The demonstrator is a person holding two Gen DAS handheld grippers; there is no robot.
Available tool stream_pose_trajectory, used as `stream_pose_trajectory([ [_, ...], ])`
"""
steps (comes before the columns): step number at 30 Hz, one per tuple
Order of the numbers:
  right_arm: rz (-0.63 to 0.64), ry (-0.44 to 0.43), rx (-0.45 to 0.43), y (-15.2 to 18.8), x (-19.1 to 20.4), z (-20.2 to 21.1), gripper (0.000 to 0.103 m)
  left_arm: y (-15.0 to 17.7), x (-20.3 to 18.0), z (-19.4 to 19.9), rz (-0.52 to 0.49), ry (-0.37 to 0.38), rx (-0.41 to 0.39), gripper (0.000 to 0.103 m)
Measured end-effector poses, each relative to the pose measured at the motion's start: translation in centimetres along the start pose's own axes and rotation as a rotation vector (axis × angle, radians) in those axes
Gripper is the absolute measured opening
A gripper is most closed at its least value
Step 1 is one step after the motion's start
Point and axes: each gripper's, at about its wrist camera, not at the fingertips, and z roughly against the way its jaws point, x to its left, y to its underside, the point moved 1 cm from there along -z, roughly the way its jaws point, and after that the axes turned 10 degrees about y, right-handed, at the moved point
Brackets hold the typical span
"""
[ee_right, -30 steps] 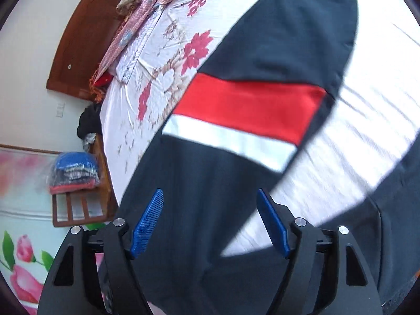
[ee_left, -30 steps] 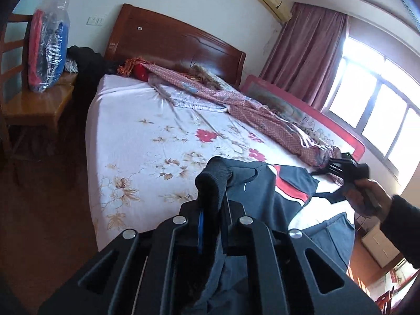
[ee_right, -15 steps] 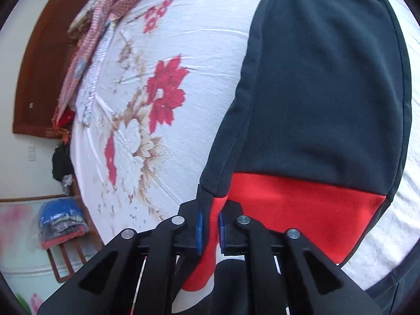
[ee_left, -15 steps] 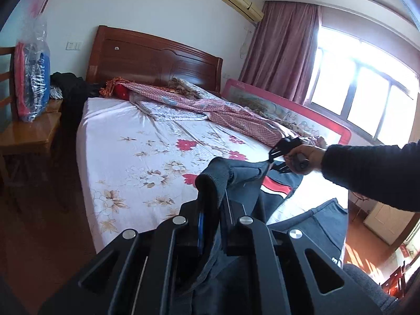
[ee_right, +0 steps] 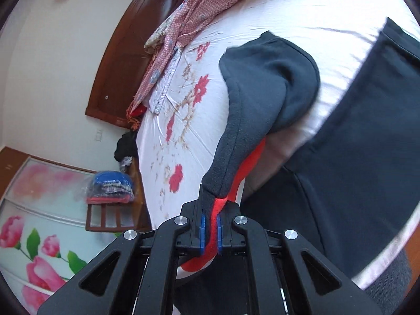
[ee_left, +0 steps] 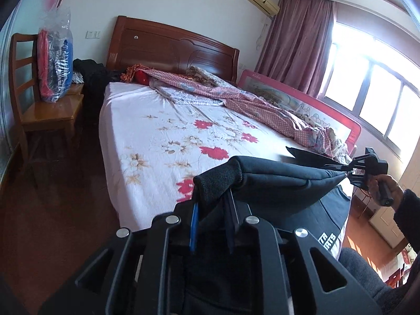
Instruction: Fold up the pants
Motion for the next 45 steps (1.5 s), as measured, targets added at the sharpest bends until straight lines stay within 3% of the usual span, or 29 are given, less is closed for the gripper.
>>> stream_pose_trajectory([
  [4,-0.073,0.038,0.045,4.7,-4.9,-0.4,0.005,3.2,-0.7,0.9,0.008,-0.041,0.076,0.018],
  [8,-0.11,0.056,0.063,7.3,-7.3,-0.8,0.005,6.1,-0.5,1.2,0.028,-0.087,0.141,0.018],
  [15,-0.091,0.124,0.09,9.0,-9.5,-0.9,0.005,7.7,0.9,3.1,0.113,-0.129,0.113,0.018],
  [17,-0.045,0.195,0.097,8.9,-9.9,-1.5,0.005,8.7,2.0,3.0,0.124,-0.189,0.144,0.018],
  [20,-0.023,0.193,0.098,9.0,-10.0,-2.2,0.005,8.8,3.2,3.3,0.149,-0.265,0.158,0.02],
  [21,-0.029,0.193,0.098,9.0,-10.0,-2.3,0.005,8.5,2.9,3.4,0.142,-0.27,0.153,0.029],
  [22,-0.027,0.191,0.102,9.1,-9.9,-2.3,0.005,7.9,2.2,3.4,0.132,-0.268,0.145,0.056],
  [24,-0.032,0.19,0.11,9.0,-10.1,-2.4,0.005,7.0,0.4,3.1,0.14,-0.218,0.135,0.084],
  [27,-0.044,0.191,0.116,9.2,-10.4,-2.4,0.005,6.6,-2.1,1.1,0.307,0.043,0.138,0.095],
  [29,-0.04,0.193,0.117,9.2,-10.2,-2.7,0.005,7.9,-2.9,-1.4,0.508,0.215,0.185,0.099],
  [32,-0.038,0.187,0.118,9.1,-10.1,-2.9,0.005,10.5,-3.0,-5.6,0.717,0.333,0.314,0.099],
  [33,-0.039,0.183,0.12,9.1,-10.2,-2.9,0.005,11.2,-2.8,-6.5,0.768,0.345,0.346,0.098],
  [36,-0.03,0.177,0.119,9.0,-10.3,-2.9,0.005,12.7,-1.3,-7.1,0.933,0.375,0.273,0.098],
  [41,-0.026,0.169,0.118,9.0,-10.5,-3.0,0.005,13.9,-1.2,-7.9,0.978,0.324,0.237,0.097],
  [44,0.007,0.175,0.113,9.1,-10.1,-2.8,0.005,13.4,-0.9,-7.1,0.935,0.248,0.168,0.083],
  [45,0.016,0.18,0.107,9.1,-10.1,-2.8,0.005,13.1,-0.5,-6.7,0.919,0.23,0.145,0.071],
])
